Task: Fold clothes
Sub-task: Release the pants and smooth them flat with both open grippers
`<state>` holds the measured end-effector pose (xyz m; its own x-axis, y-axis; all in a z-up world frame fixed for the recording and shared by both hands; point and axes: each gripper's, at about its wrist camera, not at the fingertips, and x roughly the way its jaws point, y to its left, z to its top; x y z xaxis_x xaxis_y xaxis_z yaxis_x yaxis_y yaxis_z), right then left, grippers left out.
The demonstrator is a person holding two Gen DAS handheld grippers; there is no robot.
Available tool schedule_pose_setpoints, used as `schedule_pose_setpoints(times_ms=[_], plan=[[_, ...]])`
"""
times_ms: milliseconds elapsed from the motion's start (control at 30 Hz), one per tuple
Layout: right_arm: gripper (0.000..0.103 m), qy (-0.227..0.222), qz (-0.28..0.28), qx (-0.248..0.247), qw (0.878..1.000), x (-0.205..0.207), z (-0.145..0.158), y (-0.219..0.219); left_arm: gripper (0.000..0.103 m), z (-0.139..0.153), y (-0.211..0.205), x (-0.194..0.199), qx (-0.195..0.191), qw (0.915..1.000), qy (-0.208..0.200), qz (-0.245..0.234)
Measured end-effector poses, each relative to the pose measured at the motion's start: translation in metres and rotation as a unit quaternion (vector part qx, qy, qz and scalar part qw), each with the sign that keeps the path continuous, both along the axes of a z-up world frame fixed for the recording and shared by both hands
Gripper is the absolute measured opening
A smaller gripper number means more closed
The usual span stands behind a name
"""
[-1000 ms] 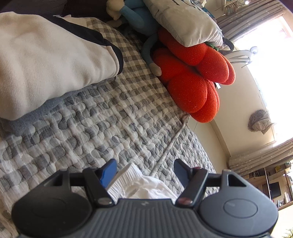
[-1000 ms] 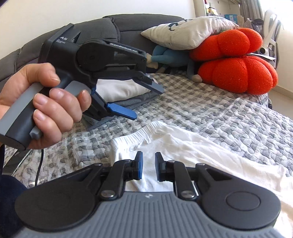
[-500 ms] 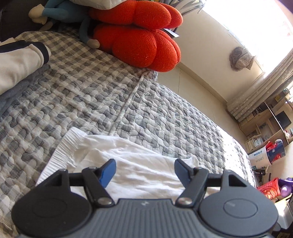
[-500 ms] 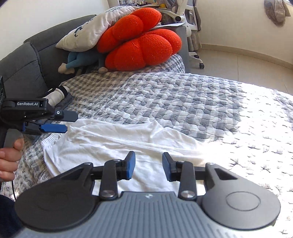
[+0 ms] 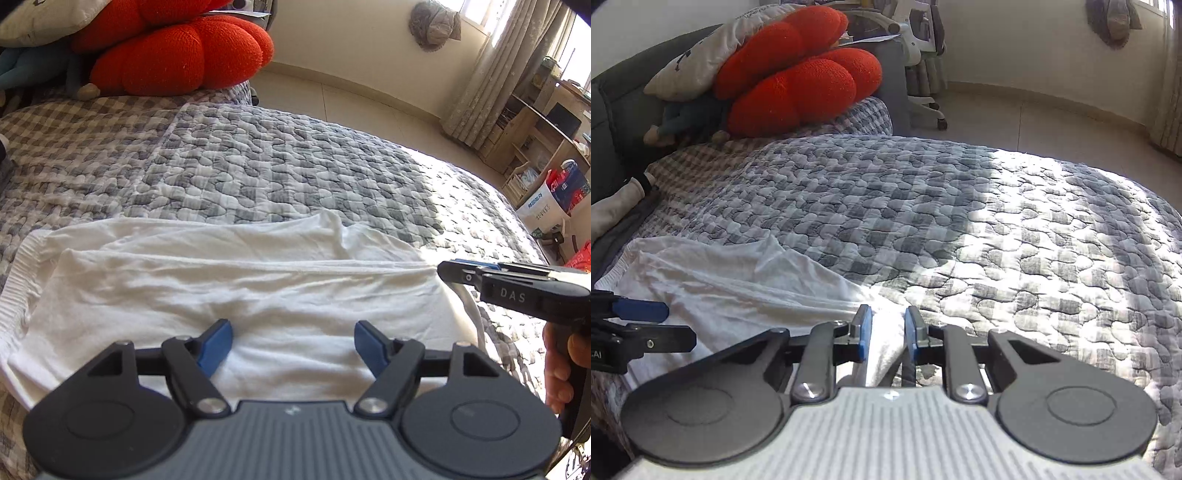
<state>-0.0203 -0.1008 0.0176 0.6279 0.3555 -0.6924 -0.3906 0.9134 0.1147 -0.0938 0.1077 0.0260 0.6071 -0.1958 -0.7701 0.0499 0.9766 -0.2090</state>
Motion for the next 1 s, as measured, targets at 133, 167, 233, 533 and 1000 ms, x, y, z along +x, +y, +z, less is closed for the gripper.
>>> schedule_pose_setpoints(times_ms=[133,167,233,533,1000], plan=[[0.021,-0.026,-0.036,-0.024,0.999,-0.002,0.004,-0.002,0.075,0.004,0.004,-0.002,0.001,0.9999,-0.007,0.009],[0.021,-0.025,-0.032,-0.018,0.999,-0.007,0.008,-0.003,0.075,0.004,0.006,-0.001,0.004,0.9999,-0.008,0.014],[0.021,-0.023,-0.023,-0.005,0.999,-0.016,0.016,-0.004,0.075,0.003,0.009,0.000,0.001,0.9998,-0.007,0.020],[0.021,-0.007,0.068,-0.027,0.997,-0.085,0.021,0.015,0.075,0.001,0.009,0.000,0.001,0.9998,-0.003,0.018],[0.021,-0.031,0.151,-0.137,0.978,-0.119,0.008,0.029,0.078,-0.004,-0.008,-0.009,0.052,0.9984,-0.020,0.008]])
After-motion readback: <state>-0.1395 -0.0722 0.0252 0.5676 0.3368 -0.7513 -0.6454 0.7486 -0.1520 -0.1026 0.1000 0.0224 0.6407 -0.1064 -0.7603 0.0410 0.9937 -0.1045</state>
